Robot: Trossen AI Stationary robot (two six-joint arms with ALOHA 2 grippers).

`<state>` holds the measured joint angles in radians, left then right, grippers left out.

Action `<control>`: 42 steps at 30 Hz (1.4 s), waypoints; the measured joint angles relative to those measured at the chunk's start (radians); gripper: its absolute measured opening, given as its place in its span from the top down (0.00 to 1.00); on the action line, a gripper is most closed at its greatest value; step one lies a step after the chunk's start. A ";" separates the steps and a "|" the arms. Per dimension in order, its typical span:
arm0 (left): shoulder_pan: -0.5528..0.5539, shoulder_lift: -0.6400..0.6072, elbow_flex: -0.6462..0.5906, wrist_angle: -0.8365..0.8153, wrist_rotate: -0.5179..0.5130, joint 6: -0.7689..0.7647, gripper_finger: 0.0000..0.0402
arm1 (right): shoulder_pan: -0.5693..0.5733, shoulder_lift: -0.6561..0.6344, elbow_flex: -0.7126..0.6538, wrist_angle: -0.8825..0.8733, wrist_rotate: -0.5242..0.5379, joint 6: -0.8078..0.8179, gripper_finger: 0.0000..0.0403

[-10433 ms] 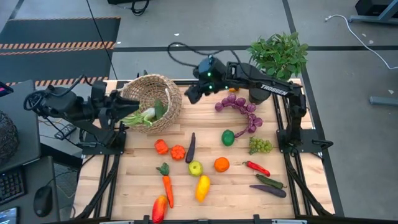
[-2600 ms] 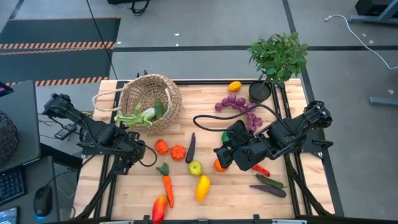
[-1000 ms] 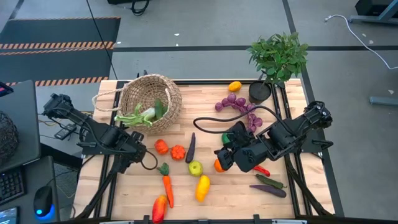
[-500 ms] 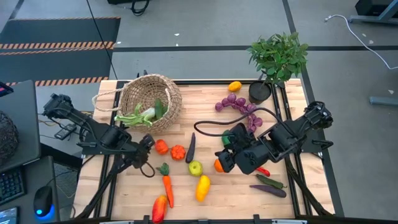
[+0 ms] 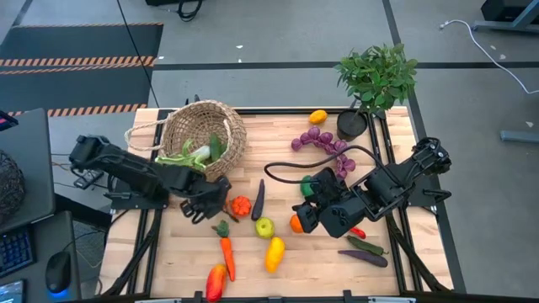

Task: Build produce basket
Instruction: Put the left orange pumpkin into the brown basket

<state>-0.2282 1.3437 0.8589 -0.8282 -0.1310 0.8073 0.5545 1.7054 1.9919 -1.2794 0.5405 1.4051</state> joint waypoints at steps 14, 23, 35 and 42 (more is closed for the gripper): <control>0.121 0.050 0.000 0.006 0.084 0.125 0.36 | 0.000 0.000 0.000 -0.013 0.015 0.005 0.39; 0.101 0.050 0.001 0.004 0.126 0.039 0.40 | -0.001 0.000 0.000 -0.021 0.020 -0.036 0.39; 0.014 0.051 0.106 -0.043 0.127 -0.135 0.64 | -0.001 -0.003 0.000 -0.085 0.019 -0.040 0.39; 0.010 0.051 0.244 -0.172 0.125 -0.267 0.77 | -0.001 -0.020 0.000 -0.124 0.043 -0.044 0.39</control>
<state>-0.2184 1.3945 1.1033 -1.0006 -0.0059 0.5401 0.5533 1.6854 1.9919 -1.4033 0.5838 1.3607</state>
